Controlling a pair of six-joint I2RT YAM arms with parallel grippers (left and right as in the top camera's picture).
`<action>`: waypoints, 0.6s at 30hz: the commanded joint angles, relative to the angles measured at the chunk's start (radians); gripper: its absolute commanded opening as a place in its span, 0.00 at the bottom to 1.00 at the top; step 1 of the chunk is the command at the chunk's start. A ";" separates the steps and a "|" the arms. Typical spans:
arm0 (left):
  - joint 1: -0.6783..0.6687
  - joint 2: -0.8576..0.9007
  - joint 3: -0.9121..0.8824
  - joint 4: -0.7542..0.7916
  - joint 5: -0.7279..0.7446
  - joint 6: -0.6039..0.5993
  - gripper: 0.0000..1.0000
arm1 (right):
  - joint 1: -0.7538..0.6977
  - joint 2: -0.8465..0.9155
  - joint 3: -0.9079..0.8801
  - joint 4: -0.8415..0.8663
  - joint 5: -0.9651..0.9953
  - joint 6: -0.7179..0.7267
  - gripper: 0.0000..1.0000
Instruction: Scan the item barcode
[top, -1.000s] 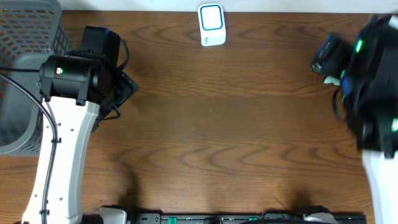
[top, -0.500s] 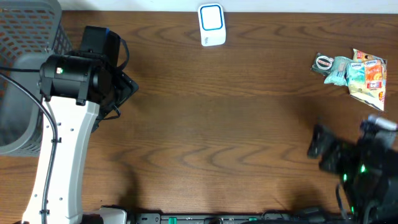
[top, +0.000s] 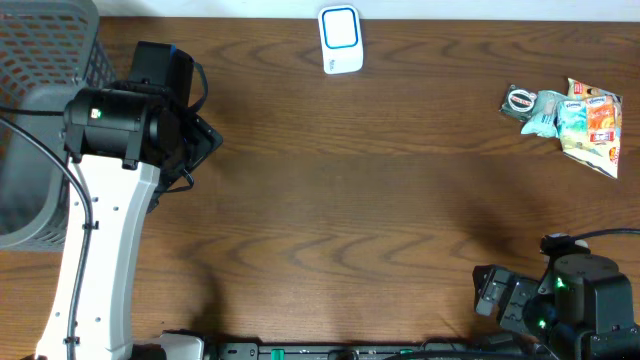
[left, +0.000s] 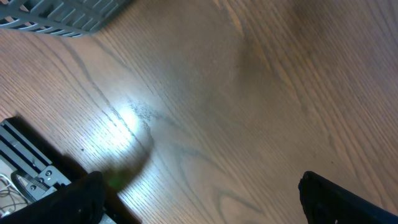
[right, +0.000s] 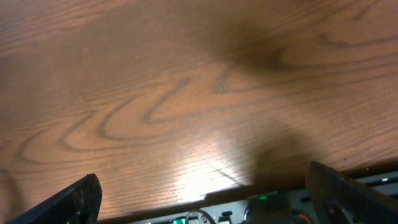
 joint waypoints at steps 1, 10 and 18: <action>0.005 0.002 -0.001 -0.007 -0.006 -0.006 0.98 | 0.005 -0.005 -0.001 0.031 -0.005 0.018 0.99; 0.005 0.002 -0.001 -0.007 -0.006 -0.006 0.98 | 0.005 -0.005 -0.017 0.151 0.068 0.014 0.99; 0.005 0.002 -0.001 -0.007 -0.006 -0.006 0.98 | -0.083 -0.120 -0.226 0.426 0.002 -0.207 0.99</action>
